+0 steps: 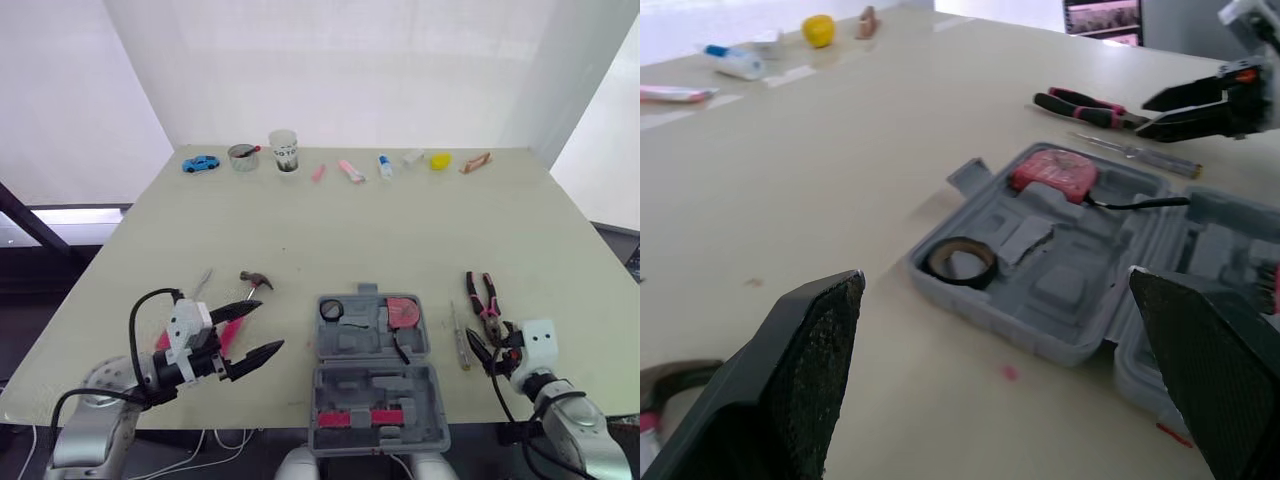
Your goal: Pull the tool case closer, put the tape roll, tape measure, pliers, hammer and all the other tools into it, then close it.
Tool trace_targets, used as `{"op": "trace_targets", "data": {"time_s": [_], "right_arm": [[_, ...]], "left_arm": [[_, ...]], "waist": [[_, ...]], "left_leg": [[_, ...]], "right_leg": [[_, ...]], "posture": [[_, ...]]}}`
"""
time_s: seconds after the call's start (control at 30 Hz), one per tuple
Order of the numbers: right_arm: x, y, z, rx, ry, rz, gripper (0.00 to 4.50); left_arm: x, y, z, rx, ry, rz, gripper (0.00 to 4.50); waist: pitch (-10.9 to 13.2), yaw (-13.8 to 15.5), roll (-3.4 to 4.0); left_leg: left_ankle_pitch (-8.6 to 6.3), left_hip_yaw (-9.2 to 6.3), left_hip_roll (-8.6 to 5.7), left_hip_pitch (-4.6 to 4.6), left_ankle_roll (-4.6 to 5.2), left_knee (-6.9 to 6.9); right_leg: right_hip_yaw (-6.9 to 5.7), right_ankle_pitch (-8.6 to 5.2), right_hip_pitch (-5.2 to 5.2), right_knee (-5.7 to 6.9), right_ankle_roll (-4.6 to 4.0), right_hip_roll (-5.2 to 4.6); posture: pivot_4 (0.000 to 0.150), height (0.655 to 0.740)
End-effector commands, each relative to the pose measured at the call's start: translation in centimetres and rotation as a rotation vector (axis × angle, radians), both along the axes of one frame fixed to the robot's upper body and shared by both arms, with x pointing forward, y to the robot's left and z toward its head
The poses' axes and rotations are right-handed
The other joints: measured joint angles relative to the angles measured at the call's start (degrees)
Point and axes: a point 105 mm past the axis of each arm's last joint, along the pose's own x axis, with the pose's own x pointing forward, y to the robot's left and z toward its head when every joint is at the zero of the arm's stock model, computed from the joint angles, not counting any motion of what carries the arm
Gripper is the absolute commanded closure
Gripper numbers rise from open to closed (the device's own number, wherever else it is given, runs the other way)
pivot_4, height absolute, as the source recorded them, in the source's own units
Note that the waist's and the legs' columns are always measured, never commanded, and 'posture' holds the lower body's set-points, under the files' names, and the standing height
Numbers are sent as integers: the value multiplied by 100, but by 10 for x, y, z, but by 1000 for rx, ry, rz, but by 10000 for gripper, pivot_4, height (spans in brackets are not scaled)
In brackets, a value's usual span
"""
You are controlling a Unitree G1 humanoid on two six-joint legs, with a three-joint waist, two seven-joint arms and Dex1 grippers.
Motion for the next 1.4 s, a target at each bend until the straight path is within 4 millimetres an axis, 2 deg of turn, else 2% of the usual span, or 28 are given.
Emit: {"op": "trace_targets", "data": {"time_s": [0.03, 0.23, 0.4, 0.43, 0.5, 0.67, 0.7, 0.97, 1.17, 1.4], "right_arm": [[10, -2, 5, 1, -13, -28, 762], [19, -7, 0, 56, 26, -75, 762], [22, -11, -7, 38, 51, -95, 762], [23, -13, -7, 40, 49, -105, 5754], [23, -13, -8, 39, 44, -107, 11894], [21, -11, -13, 29, 48, -105, 32841], [20, -10, -15, 28, 50, -104, 34288], [18, -12, -13, 23, 34, -92, 34879], [17, -15, -3, -5, 1, -47, 34880], [18, -11, 30, 3, -99, 99, 34880]], "left_arm": [[-1, -18, 17, 0, -39, -123, 0], [4, -37, 35, -12, -64, -249, 0], [5, -50, 45, 12, -83, -347, 0], [5, -52, 46, 11, -86, -358, 0], [5, -54, 49, 14, -91, -378, 0], [5, -59, 54, 26, -99, -425, 0], [4, -61, 55, 30, -102, -441, 0], [4, -66, 61, 36, -119, -487, 0], [7, -69, 67, 13, -134, -498, 0], [4, -68, 74, 15, -136, -538, 0]], "waist": [[0, -3, 0], [0, 0, 0], [-1, -13, -2], [-1, -14, -1], [-1, -12, -2], [-1, -16, -2], [-1, -16, -2], [-1, -11, -2], [-1, -6, -2], [2, -12, 2]], "left_leg": [[0, 0, 0, 0, 0, 0], [1, 20, -4, 4, 0, 1], [1, 28, -5, 2, 0, 1], [1, 31, -5, 3, 0, 1], [1, 33, -5, 4, 0, 1], [1, 31, -5, 6, 0, 2], [1, 31, -4, 6, 0, 2], [1, 31, -5, 6, 0, 1], [1, 31, -5, 5, 0, 2], [1, 32, -6, 3, 0, 2]], "right_leg": [[0, 0, 0, 0, 0, 0], [0, 1, 1, 7, 0, 5], [8, 12, 0, 7, 22, 7], [9, 13, 0, 6, 22, 7], [11, 13, 1, 7, 23, 7], [11, 13, 1, 8, 22, 11], [12, 13, 1, 8, 23, 11], [12, 13, 1, 8, 23, 11], [12, 13, 1, 8, 23, 11], [13, 13, 0, 8, 24, 12]], "posture": [[1500, 7400], [1500, 7400], [1500, 7400], [1500, 7400], [1500, 7400], [1500, 7400], [1500, 7400], [1500, 7400], [1500, 7400], [1500, 7400]]}}
